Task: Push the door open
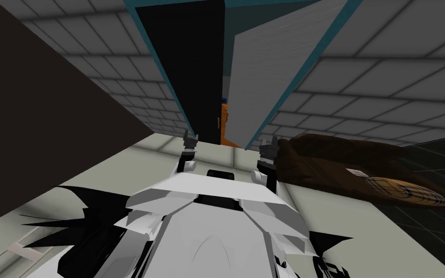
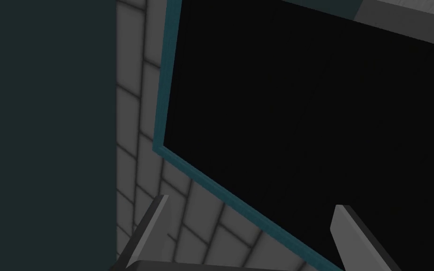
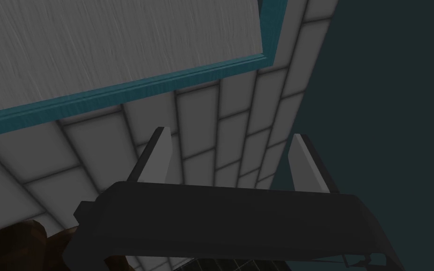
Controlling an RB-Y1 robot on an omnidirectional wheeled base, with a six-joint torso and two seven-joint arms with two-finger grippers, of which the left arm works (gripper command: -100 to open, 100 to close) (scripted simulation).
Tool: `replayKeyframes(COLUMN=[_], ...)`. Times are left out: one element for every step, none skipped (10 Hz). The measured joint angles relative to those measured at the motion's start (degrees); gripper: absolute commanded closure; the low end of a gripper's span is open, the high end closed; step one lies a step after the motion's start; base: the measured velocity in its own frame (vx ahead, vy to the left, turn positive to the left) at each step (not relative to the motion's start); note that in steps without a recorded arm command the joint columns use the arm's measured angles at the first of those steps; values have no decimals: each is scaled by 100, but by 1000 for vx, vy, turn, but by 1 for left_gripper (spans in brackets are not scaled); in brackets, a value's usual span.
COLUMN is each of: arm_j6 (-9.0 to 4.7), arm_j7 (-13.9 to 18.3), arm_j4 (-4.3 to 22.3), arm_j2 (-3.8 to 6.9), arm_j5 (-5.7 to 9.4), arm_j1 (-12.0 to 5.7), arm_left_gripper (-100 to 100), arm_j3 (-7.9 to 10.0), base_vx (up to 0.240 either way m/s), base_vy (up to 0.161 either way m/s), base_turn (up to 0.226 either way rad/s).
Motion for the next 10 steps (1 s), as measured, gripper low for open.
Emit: replayKeyframes(arm_j6=[-68,-117,-166,-202,-242,-285,-320,-358,-410,-472], arm_j7=[89,169,245,330,416,504,591,679,777,871], arm_j4=[124,261,413,545,688,801,908,1046,1176,1314], arm_j2=[17,18,18,32,40,46,47,53,69,74], arm_j5=[67,132,193,264,334,404,474,546,621,691], arm_j1=[-8,-69,-130,-191,-252,-281,-311,-371,-405,-438], arm_left_gripper=[-100,-100,-100,-100,-100,-100,-100,-100,-100,-100], arm_j3=[-7,-9,-14,-5,-2,-6,-11,-8,-6,-12], base_vx=[86,90,91,88,79,90,101,94,92,93], base_vy=[44,27,38,42,50,49,31,27,38,34], base_turn=[-106,-110,-111,-126,-104,-151,-119,-116,-129,-135])
